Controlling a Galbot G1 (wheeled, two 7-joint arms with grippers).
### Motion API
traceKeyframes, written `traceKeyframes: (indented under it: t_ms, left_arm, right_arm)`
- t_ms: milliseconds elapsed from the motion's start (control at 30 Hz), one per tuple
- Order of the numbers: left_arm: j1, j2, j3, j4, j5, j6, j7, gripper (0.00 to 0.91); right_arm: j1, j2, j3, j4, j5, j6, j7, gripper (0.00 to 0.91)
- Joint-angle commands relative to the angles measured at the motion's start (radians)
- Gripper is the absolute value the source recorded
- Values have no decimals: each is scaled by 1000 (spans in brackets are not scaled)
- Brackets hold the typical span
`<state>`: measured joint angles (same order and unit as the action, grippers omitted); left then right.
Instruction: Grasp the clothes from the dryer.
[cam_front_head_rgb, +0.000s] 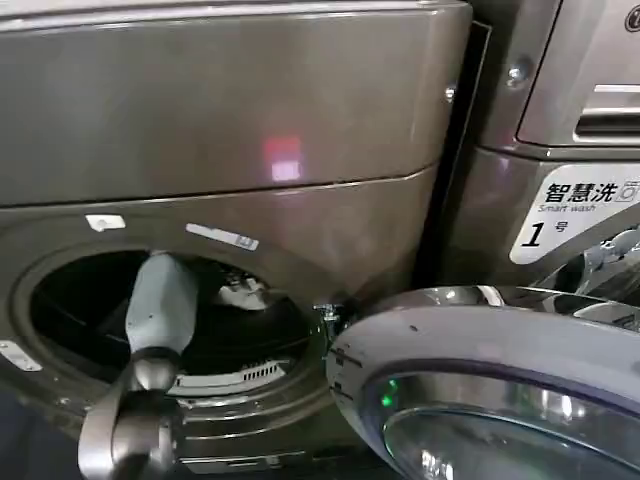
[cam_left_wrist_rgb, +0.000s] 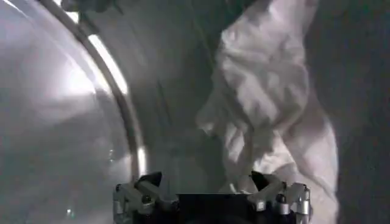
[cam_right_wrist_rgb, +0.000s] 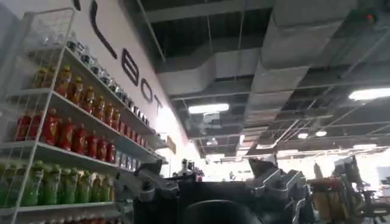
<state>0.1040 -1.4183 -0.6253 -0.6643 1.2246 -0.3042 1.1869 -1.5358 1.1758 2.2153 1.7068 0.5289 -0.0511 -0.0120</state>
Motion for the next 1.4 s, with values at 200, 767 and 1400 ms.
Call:
traceKeyframes:
  t_ms: [200, 767, 1400]
  left_arm:
    - [-19, 5, -5, 120, -58, 14, 10, 907]
    - [-23, 10, -25, 244, -69, 32, -98, 907]
    - [-15, 22, -42, 288, -154, 17, -9, 0]
  right_arm:
    - [6, 6, -16, -7, -10, 6, 0, 907]
    - [4, 18, -24, 0, -9, 10, 0, 907]
    - [9, 18, -31, -5, -7, 11, 2, 907]
